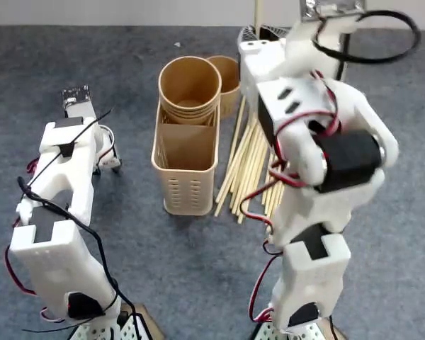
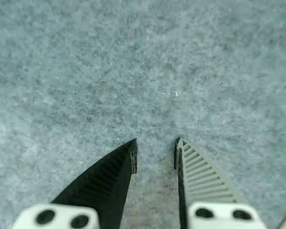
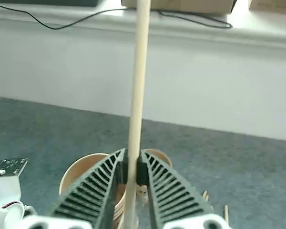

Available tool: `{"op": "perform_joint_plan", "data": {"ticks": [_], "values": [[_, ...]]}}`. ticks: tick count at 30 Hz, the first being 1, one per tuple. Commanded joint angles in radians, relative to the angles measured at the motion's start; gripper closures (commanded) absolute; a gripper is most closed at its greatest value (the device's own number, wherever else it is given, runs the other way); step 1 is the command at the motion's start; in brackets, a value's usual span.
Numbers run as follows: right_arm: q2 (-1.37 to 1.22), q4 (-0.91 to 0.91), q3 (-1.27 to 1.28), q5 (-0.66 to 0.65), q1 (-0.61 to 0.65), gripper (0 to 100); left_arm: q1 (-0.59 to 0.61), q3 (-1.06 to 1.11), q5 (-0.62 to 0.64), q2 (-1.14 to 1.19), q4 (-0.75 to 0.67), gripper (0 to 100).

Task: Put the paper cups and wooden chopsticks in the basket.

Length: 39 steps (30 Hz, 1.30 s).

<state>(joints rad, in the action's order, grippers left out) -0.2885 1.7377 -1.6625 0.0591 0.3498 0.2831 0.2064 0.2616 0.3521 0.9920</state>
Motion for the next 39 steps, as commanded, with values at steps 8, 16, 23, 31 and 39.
{"op": "perform_joint_plan", "data": {"ticks": [8,16,23,31,39], "values": [[0.033,0.005,-0.108,0.017,0.133,99.3,-0.005,-0.002,0.014,-0.016,-0.031,84],[0.489,0.018,0.779,0.0,0.147,99.4,-0.012,0.004,0.014,-0.016,-0.072,84],[0.897,-0.031,1.168,-0.017,0.209,99.4,-0.012,0.004,0.014,-0.016,-0.071,84],[1.035,-0.857,1.728,-0.012,0.208,99.4,-0.008,0.005,0.014,-0.016,-0.068,84],[0.923,-1.313,1.995,-0.011,0.226,99.4,-0.012,0.005,0.014,-0.016,-0.072,84]]}}
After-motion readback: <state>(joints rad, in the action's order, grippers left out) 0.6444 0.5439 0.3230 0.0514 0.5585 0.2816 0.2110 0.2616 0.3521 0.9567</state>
